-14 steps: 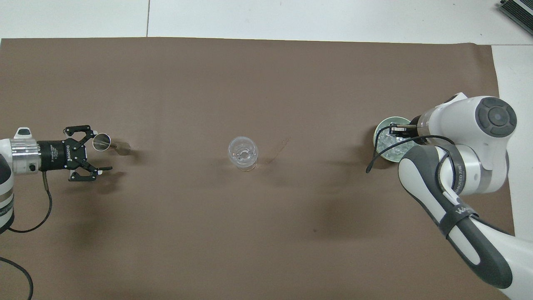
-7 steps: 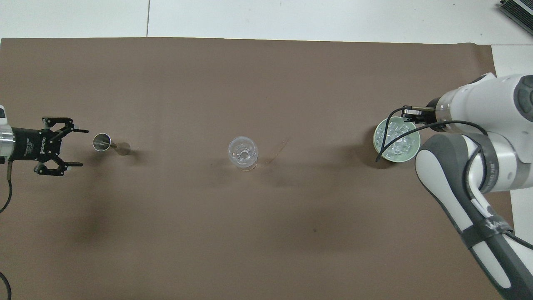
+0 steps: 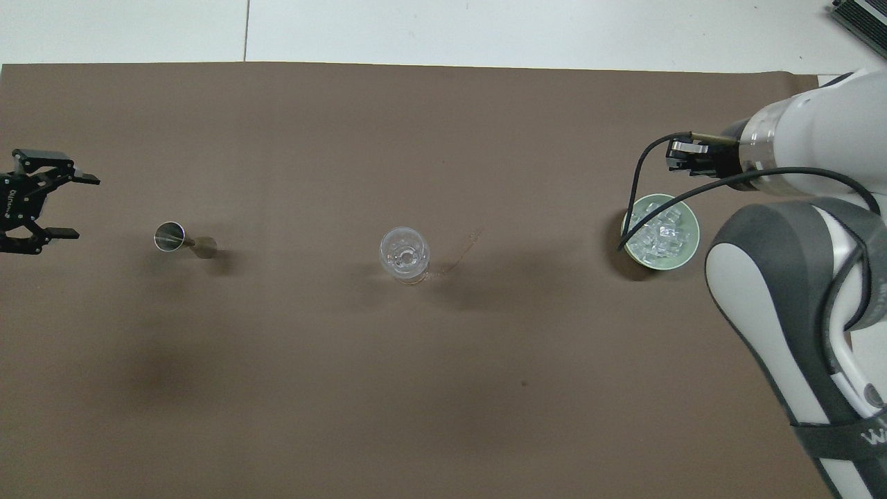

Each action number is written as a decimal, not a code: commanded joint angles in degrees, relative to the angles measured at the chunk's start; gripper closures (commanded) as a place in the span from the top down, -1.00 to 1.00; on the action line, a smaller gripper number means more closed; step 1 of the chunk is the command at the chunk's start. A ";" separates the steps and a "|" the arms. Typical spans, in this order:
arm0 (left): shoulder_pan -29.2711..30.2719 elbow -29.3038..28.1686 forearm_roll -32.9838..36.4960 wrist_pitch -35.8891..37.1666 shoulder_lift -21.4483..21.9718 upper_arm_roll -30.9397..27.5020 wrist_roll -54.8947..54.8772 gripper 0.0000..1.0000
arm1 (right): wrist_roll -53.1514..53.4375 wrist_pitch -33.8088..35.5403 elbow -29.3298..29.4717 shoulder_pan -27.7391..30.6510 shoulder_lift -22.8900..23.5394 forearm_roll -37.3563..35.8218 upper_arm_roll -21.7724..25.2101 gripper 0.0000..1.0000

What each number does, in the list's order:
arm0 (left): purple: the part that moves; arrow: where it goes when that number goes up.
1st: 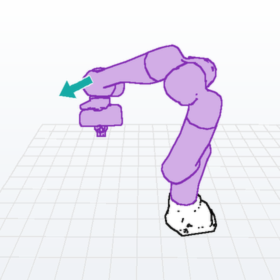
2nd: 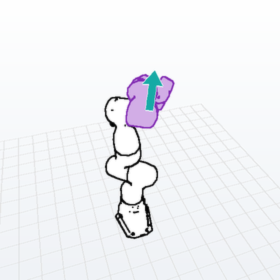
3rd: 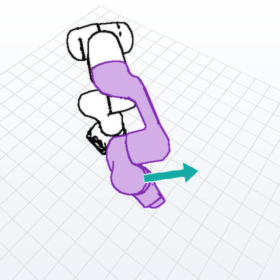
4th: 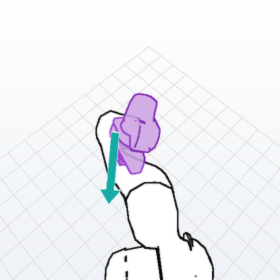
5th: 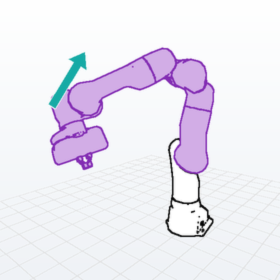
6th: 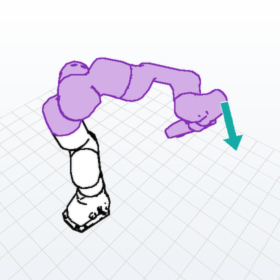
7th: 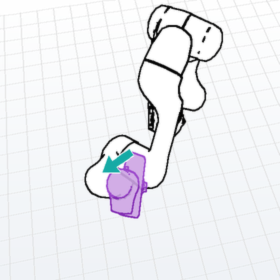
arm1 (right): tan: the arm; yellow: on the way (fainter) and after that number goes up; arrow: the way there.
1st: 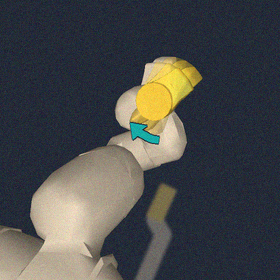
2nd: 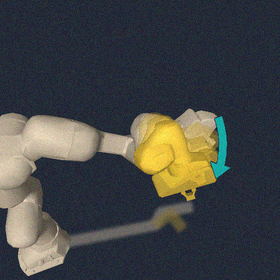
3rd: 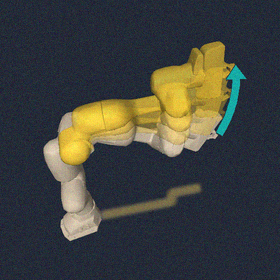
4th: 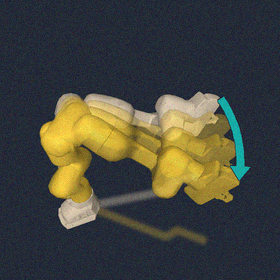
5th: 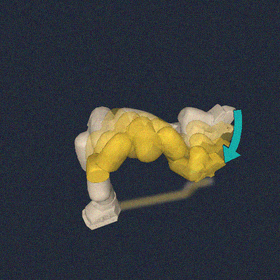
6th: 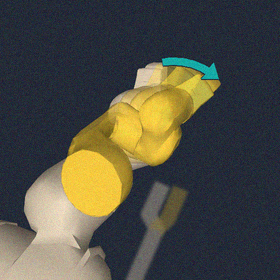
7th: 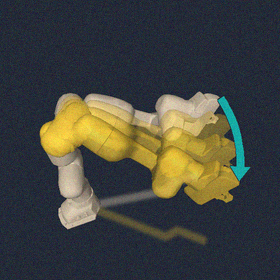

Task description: Pour wine and add ice with both arms

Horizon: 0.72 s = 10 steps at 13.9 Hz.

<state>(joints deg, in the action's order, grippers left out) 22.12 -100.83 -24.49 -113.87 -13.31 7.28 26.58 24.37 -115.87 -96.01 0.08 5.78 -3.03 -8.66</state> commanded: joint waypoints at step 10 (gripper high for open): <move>-8.83 4.42 18.50 5.67 7.41 1.07 -20.69 1.00 | 30.80 -13.66 2.23 -9.63 3.88 6.73 -12.34 -1.00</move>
<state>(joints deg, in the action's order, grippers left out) 15.72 -95.78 -8.47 -110.79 -8.29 9.01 8.20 51.64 -126.76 -94.94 -6.94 7.44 3.75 -20.79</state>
